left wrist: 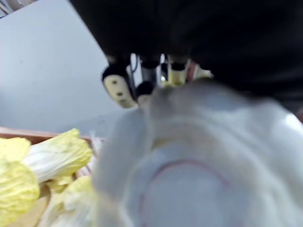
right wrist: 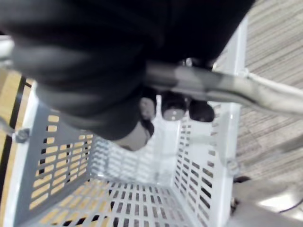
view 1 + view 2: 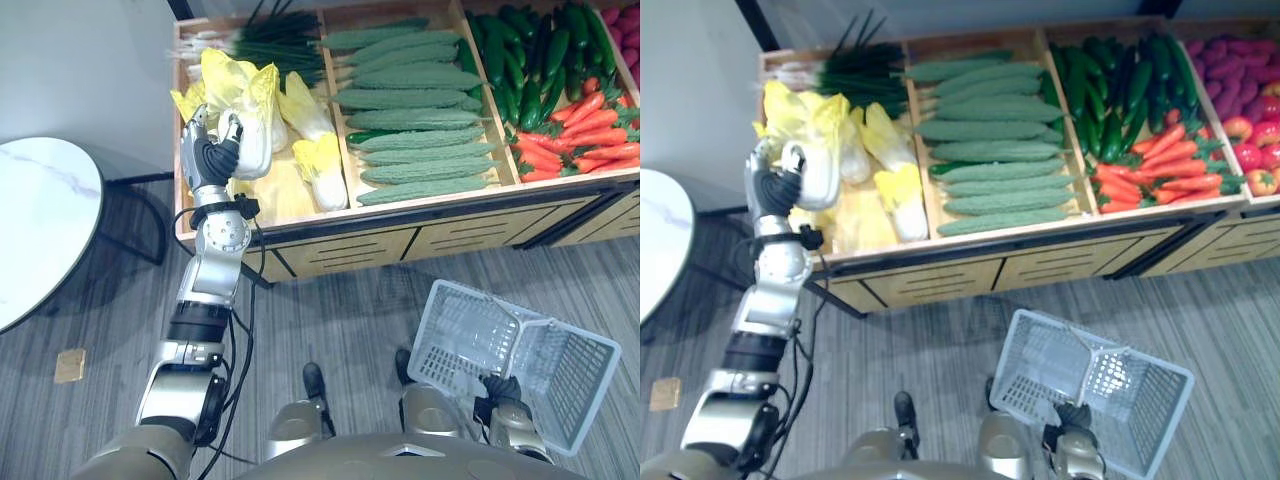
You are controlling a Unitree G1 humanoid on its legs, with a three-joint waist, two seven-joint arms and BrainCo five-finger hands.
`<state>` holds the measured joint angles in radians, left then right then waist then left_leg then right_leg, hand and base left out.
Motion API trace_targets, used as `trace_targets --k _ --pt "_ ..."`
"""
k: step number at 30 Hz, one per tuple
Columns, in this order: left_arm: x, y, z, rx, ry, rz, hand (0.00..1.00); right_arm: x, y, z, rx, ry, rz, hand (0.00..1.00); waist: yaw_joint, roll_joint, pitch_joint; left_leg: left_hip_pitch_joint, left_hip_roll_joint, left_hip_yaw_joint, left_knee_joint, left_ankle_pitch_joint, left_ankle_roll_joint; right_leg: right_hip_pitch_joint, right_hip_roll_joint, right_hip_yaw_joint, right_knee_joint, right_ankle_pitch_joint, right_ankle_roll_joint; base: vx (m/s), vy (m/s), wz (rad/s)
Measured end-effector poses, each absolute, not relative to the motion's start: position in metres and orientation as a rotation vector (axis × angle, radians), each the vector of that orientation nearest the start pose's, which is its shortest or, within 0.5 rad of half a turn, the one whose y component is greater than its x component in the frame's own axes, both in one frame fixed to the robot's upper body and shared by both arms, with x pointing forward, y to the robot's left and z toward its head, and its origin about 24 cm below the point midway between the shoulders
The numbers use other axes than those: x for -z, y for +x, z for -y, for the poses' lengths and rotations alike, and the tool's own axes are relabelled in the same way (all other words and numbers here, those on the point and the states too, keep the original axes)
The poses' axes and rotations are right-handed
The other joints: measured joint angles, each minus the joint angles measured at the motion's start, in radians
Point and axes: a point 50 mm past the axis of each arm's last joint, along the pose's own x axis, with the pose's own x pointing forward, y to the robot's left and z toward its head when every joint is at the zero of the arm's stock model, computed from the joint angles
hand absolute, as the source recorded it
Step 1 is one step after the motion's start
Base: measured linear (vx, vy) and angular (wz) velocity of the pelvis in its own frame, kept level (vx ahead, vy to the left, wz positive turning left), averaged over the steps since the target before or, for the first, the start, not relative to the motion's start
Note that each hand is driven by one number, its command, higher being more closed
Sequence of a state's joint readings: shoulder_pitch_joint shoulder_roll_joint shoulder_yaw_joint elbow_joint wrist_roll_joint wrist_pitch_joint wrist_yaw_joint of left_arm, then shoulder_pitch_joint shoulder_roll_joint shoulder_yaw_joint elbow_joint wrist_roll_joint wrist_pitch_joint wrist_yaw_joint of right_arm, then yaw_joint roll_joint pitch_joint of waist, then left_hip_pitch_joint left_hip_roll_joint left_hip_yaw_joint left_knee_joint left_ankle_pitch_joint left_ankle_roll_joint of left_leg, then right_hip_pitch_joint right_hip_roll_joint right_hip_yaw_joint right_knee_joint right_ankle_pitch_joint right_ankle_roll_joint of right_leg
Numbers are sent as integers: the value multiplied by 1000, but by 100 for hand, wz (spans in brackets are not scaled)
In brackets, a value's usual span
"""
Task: Pick vegetable in the basket
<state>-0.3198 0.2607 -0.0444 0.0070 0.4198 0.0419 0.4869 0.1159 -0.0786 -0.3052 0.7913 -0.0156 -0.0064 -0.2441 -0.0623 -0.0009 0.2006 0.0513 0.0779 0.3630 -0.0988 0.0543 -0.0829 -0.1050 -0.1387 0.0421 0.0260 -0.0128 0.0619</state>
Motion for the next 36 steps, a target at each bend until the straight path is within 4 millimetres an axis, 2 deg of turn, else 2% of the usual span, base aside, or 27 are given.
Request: trace_targets --k 1,4,6,7,8,10,11,12,14,16,17,18,20,21,22,23,24,25,26,27,29,30,31,32,34,35,36 --pt "-131 290 -179 -426 603 430 100 124 128 244 572 -85 -843 100 5 6 -3 19 16 61 1 -10 5 -19 -39 -161 32 -13 -75 35 89 -136" --pt "-105 272 -165 -313 633 376 100 105 154 238 545 -89 -714 100 11 4 -3 73 49 236 44 -51 10 -32 -178 -590 153 -36 -187 102 101 -184" --pt "-84 260 -157 -227 634 309 100 90 174 231 499 -111 -625 100 17 3 -5 123 75 380 87 -97 -17 -30 -248 -779 228 -37 -189 171 12 -240" --pt "-72 254 -153 -176 651 273 100 84 181 222 452 -123 -586 100 18 -3 -11 151 91 467 117 -122 -45 -35 -255 -811 240 1 -133 225 -102 -233" --pt "-60 250 -147 -123 655 232 100 76 186 213 413 -119 -543 100 16 -1 -20 176 111 541 146 -143 -75 -67 -227 -766 241 53 -83 286 -180 -227" --pt "-31 251 -128 -10 622 110 100 61 188 213 396 -117 -463 100 -24 49 -46 181 174 607 217 -154 -90 -113 -148 -691 242 28 -88 303 -214 -145" --pt "-24 251 -123 17 609 80 100 57 190 211 387 -118 -448 100 -35 52 -47 181 202 613 268 -154 -90 -120 -129 -668 242 19 -94 252 -201 -116" --pt "-14 250 -116 58 597 38 100 54 190 209 368 -117 -430 100 -39 54 -48 172 250 606 368 -155 -76 -125 -100 -629 241 11 -103 255 -249 -132" --pt "4 244 -102 149 575 -38 100 47 191 198 312 -106 -394 100 -34 56 -49 117 352 436 660 -129 45 -121 -18 -513 222 -9 -127 318 -223 -200" --pt "17 239 -98 171 548 -97 100 39 200 186 224 -106 -356 100 -21 67 -39 -14 240 78 824 -251 4 -119 41 -360 198 -25 -151 246 -4 -245" --pt "24 235 -100 175 551 -130 100 39 203 177 173 -102 -352 100 5 69 -30 -67 164 -39 853 -314 22 -108 71 -270 196 -31 -155 199 95 -209" --pt "28 233 -100 176 553 -146 100 39 203 172 146 -101 -352 100 14 70 -23 -90 141 -75 852 -333 30 -93 83 -235 190 -36 -148 196 124 -209" --pt "38 226 -96 196 533 -191 100 38 204 156 65 -67 -348 100 23 81 1 -203 93 -199 722 -339 32 -48 114 -124 162 -42 -137 199 170 -168" --pt "38 226 -94 197 518 -197 100 35 205 154 52 -62 -334 100 25 106 1 -218 91 -226 626 -326 25 -44 129 -100 153 -45 -129 173 176 -146" --pt "39 225 -87 195 487 -204 100 28 207 153 21 -71 -300 100 40 164 -2 -241 126 -272 466 -253 -8 -69 184 -63 219 -56 -70 244 123 -153" --pt "42 224 -91 183 487 -223 100 23 210 142 -19 -30 -281 100 62 126 10 -197 110 -204 473 -291 -29 -93 175 -32 367 -138 -60 331 88 -119" --pt "46 226 -89 193 494 -243 100 15 211 133 -46 7 -242 100 42 118 21 -196 107 -189 507 -298 -39 -53 172 -17 315 -193 -93 299 64 -69" --pt "47 227 -89 199 503 -249 100 14 211 132 -42 30 -234 100 40 115 25 -224 116 -188 562 -284 -40 -31 178 -2 277 -181 -98 236 122 -18" --pt "49 227 -87 213 506 -260 100 12 214 128 -37 79 -231 100 43 87 31 -278 103 -179 626 -296 -29 3 169 35 217 -162 -96 229 132 -41" --pt "50 228 -83 236 511 -265 100 11 214 123 -48 106 -229 100 54 63 38 -280 68 -177 523 -288 -17 28 152 67 189 -156 -89 244 128 -57" --pt "55 226 -78 273 530 -280 100 12 211 114 -98 142 -240 100 65 58 35 -268 52 -177 429 -197 41 24 152 105 232 -201 -62 267 170 -78" --pt "57 225 -77 284 539 -291 100 13 208 108 -121 150 -249 100 72 36 27 -251 39 -147 429 -207 53 14 134 127 264 -228 -48 447 252 -69" --pt "62 227 -77 311 575 -309 100 11 200 98 -193 209 -251 100 50 -16 8 -205 -14 -114 395 -232 77 -23 93 143 397 -275 15 404 190 -28" --pt "61 230 -76 321 590 -307 100 9 198 95 -209 235 -250 100 49 -26 13 -183 -26 -107 390 -237 82 -47 83 142 472 -276 38 478 219 -7" --pt "59 236 -71 355 628 -287 100 9 193 84 -266 297 -264 100 46 -48 22 -99 -51 -102 361 -248 98 -111 71 120 714 -219 142 334 160 15" --pt "56 237 -67 382 650 -264 100 10 188 76 -322 325 -281 100 31 -47 24 -22 -49 -121 331 -271 115 -170 65 78 892 -159 130 392 103 34" --pt "55 238 -66 388 656 -255 100 10 187 73 -342 333 -284 100 27 -46 25 4 -47 -129 316 -277 115 -187 62 55 928 -184 92 480 74 40"
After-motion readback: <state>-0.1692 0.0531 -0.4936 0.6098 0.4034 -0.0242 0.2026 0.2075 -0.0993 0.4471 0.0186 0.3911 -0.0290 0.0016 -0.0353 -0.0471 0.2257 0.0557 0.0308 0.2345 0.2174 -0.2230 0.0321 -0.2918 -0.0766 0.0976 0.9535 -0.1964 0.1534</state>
